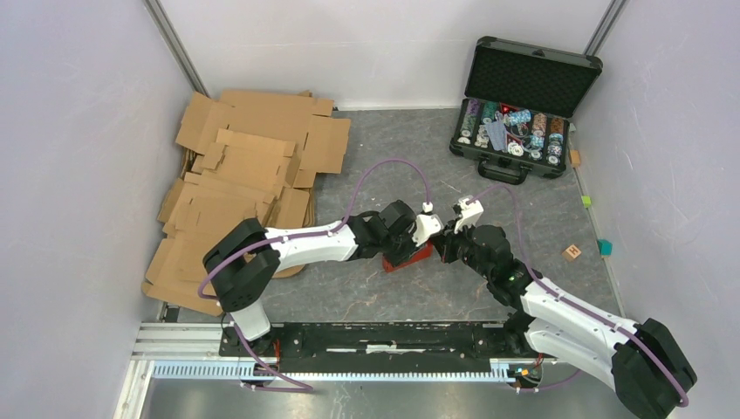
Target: Fold the paper box
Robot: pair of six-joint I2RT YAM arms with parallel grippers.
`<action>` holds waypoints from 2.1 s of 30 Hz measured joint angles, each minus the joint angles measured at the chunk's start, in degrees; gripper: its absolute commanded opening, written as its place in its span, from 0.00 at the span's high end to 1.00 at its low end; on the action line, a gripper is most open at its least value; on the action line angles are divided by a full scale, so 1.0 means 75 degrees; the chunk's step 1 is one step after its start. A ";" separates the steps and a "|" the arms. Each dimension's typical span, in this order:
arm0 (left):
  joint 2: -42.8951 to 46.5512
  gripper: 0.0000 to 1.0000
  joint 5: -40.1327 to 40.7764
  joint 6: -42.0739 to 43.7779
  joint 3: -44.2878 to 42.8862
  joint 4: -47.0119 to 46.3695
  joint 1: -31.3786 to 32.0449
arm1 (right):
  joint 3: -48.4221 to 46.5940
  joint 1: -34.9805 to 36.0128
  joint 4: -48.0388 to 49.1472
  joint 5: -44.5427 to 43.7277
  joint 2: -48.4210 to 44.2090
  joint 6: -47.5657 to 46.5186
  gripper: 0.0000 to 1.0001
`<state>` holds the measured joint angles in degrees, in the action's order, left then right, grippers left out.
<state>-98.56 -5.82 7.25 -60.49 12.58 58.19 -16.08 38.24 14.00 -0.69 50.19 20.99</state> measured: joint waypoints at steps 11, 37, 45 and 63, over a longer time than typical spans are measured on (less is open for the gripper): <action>-0.0090 0.64 0.0344 0.0157 -0.0114 0.0058 0.0181 | -0.0079 -0.0020 -0.0233 -0.0210 0.0003 0.0399 1.00; -0.0216 0.66 -0.0073 0.0344 -0.0236 0.0023 -0.0015 | 0.0609 -0.0035 0.1014 -0.0321 -0.0093 -0.0731 1.00; -0.0306 0.67 -0.0079 0.0035 -0.0358 0.0087 -0.0076 | 0.0064 0.0000 0.0189 -0.0408 0.0085 -0.0615 1.00; -0.0428 0.68 0.0131 -0.0181 -0.0539 0.0207 -0.0035 | -0.0265 -0.0160 -0.0373 -0.0548 0.0023 0.0533 1.00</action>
<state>-101.78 -4.84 5.89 -64.53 14.13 57.93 -18.06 37.04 11.20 -4.80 50.37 24.99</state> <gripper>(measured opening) 0.363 0.003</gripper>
